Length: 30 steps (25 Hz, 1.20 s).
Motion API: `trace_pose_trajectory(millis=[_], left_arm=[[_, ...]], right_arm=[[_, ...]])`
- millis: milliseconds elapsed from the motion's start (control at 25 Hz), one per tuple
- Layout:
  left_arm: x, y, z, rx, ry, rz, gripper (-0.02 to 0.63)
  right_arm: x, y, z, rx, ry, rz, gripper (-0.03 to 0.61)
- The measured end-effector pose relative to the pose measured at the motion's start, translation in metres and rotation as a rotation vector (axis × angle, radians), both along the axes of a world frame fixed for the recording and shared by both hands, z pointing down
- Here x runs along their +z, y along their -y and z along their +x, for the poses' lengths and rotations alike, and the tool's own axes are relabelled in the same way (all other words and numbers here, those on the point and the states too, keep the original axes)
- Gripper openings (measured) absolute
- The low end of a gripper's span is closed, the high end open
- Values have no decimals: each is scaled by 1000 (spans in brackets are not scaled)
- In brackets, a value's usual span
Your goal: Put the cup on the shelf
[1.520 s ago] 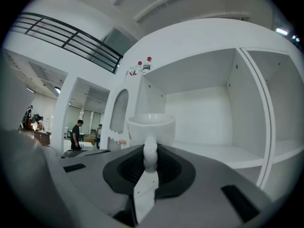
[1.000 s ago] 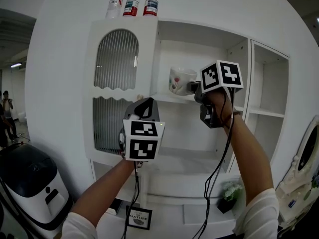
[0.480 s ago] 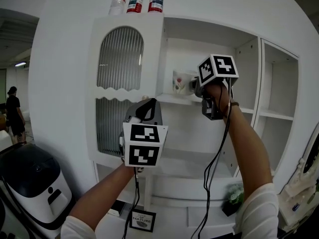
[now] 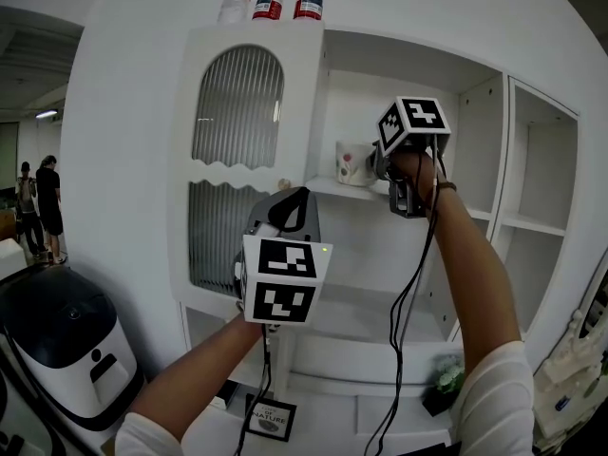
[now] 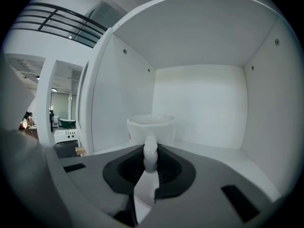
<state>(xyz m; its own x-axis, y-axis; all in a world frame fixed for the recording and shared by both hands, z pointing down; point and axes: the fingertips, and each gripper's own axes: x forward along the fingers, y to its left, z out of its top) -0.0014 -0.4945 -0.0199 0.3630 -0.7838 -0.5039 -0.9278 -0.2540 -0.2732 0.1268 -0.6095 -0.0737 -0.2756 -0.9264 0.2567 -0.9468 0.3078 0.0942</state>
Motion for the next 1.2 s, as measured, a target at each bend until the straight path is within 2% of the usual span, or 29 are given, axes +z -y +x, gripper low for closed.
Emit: trace_pose_trajectory(millis=[200,480,720,960,1200], left_arm=[[6,-1,-1,-10,-4,-2,8],[17,3,0,-22,8,-35,8],[21,1,4,-23,22,-41,8],[29,0,10,-17,32,-60,8],[33,-6,18,-1,33,-65,8]], right_arm=[[3,1,-2,-12,2,-29,60],[3,3,0,37,-33,4,72],[0,1,8,53,-57,46,143],[-2,-8,7,27,-75,126,161],[-10,-20,16,-2,-65,232,206]])
